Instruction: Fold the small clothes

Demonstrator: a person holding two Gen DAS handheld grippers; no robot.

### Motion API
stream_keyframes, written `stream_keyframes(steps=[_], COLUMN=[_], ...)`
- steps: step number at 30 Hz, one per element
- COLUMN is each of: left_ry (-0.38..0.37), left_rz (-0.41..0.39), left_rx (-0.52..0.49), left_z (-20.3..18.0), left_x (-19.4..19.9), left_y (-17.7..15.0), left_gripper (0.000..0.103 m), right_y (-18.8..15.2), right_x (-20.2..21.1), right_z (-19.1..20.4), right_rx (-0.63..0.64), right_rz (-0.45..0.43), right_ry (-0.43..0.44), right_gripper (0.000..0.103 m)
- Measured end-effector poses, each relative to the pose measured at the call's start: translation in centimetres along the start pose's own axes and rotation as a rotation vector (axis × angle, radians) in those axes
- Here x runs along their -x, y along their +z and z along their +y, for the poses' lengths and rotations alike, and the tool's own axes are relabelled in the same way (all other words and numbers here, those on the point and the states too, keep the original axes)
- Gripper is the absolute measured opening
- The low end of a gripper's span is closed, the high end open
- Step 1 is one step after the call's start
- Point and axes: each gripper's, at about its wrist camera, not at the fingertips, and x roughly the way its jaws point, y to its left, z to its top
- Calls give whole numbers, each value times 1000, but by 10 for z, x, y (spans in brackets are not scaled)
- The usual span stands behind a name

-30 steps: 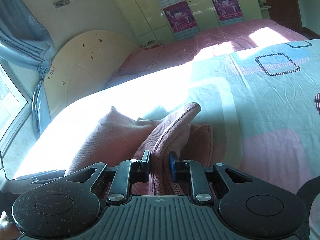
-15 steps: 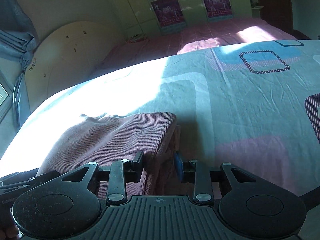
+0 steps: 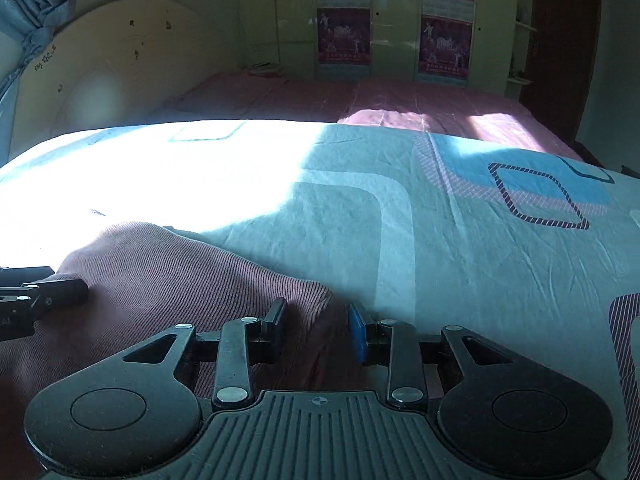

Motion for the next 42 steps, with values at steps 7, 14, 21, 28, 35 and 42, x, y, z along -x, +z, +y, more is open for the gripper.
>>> stream_keyframes(steps=[7, 14, 21, 28, 35, 42], left_ry=[26, 46, 42, 50, 66, 85], left_rz=[-14, 3, 7, 21, 23, 32], left_rx=[-15, -62, -101, -90, -105, -119], left_z=[-5, -13, -22, -21, -24, -29], left_x=[43, 91, 111, 115, 126, 121], left_y=[-4, -32, -68, -70, -86, -91], left_gripper=[58, 59, 59, 64, 66, 75], right_y=[2, -32, -80, -92, -106, -113], right_x=[62, 112, 104, 85, 91, 90], right_z=[7, 38, 40, 26, 19, 8], right_rx=[-29, 95, 205, 193, 150, 44], right_rz=[-50, -58, -6, 27, 34, 46], right_ry=[129, 188, 78, -2, -16, -10], right_gripper=[32, 32, 32, 32, 32, 32])
